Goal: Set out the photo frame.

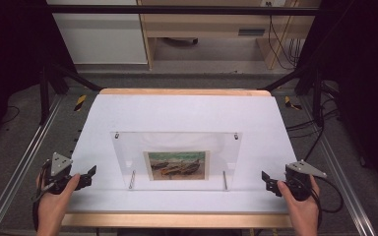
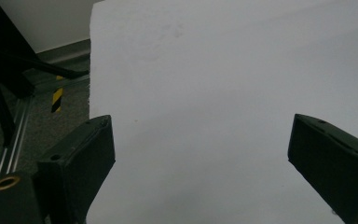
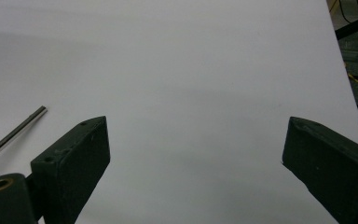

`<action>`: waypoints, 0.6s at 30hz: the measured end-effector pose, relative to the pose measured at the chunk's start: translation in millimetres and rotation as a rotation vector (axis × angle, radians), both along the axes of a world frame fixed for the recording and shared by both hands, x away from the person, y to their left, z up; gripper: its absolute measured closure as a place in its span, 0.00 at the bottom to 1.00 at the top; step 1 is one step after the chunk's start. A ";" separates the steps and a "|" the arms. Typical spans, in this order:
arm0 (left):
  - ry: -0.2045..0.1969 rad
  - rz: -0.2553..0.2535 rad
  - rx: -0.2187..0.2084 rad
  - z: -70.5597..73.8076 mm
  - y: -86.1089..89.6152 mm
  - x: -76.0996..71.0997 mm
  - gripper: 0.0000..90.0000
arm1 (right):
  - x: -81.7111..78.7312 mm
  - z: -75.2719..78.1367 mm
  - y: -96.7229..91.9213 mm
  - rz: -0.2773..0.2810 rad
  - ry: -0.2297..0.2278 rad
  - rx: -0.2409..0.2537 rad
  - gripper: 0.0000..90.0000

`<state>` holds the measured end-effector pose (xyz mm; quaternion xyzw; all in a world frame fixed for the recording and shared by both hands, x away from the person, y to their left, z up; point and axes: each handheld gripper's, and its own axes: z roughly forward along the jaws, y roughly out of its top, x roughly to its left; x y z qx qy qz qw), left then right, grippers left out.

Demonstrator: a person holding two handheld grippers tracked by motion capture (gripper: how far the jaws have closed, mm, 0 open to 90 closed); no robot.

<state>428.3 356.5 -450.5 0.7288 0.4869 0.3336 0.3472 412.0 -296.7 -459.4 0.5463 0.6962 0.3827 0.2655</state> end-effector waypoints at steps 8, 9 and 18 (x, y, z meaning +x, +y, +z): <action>0.016 0.024 0.070 -2.0 -1.9 0.9 0.07 | 2.4 -5.6 3.6 -0.002 0.052 -0.080 0.09; 0.016 0.024 0.070 -2.0 -1.9 0.9 0.07 | 2.4 -5.6 3.6 -0.002 0.052 -0.080 0.09; 0.028 0.039 0.097 -3.4 -2.5 1.1 0.07 | 2.0 -7.6 1.2 -0.052 0.076 -0.119 0.11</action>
